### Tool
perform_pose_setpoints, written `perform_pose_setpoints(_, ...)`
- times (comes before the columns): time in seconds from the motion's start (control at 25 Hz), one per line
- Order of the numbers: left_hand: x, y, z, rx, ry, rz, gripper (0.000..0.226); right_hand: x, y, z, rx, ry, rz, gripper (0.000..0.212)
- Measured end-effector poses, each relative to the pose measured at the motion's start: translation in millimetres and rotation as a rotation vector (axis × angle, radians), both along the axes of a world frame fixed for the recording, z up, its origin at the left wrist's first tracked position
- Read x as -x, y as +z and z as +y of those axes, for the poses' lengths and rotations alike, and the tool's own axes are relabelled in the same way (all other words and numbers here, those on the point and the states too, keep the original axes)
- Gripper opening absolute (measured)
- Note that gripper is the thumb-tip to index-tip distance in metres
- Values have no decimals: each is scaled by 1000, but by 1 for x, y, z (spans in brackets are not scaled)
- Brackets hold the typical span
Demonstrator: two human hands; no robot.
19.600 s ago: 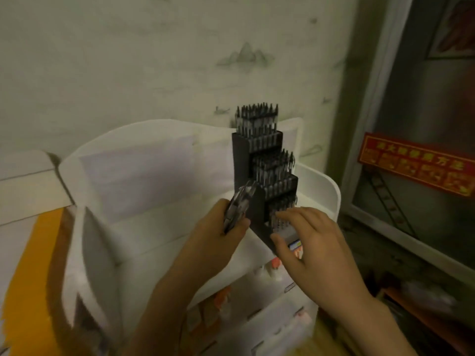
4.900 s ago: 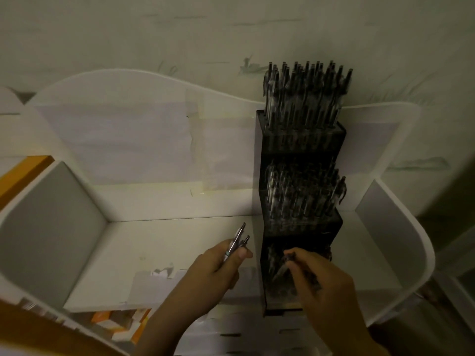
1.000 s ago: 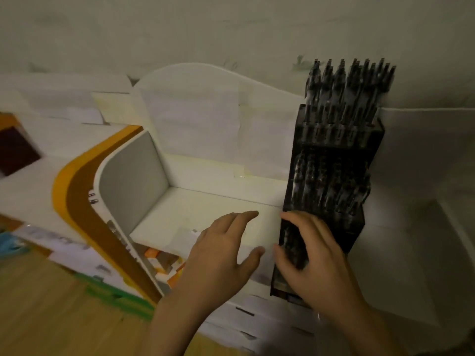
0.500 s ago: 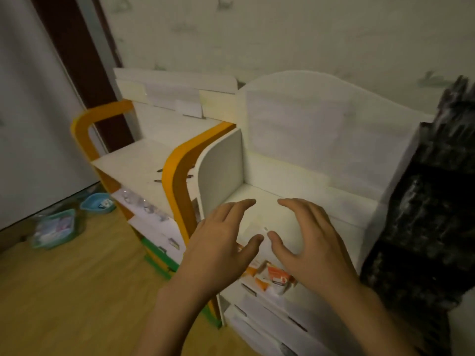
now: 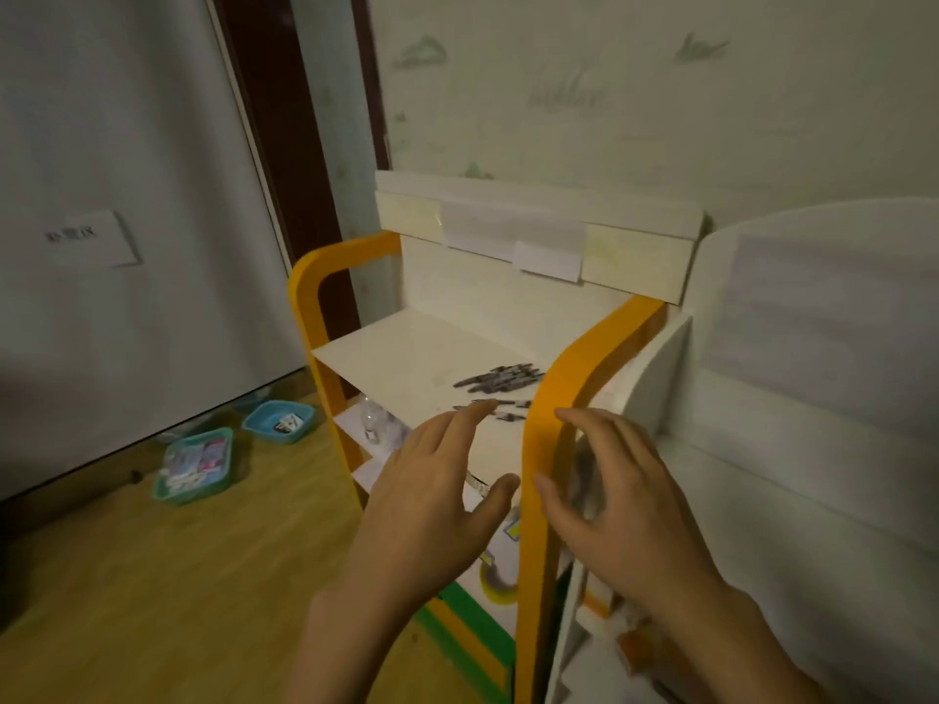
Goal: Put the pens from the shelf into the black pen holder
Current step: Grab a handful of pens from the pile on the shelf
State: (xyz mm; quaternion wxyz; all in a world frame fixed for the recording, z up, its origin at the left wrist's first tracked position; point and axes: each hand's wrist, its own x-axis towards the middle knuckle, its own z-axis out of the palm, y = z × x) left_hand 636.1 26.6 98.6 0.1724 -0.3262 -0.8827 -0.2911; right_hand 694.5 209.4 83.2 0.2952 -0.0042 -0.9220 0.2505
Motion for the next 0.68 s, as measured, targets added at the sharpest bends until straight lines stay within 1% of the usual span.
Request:
perform_pose_setpoints(0.12,44,0,-35,8,-5,1,63,41,-1,-34,14,11,29,55)
perform_pose_setpoints(0.28,103,4,-56,10,-12,-11,65,96,-2,-59,30,6,35,53)
perform_pose_setpoints(0.52,187,2,-62,21,-25,-41,68,187,-13,-68,57,-35,35,51)
perform_pose_setpoints(0.68,255,3,-54,58,-27,-62,72,255,-33,-57,150,-55,4,53)
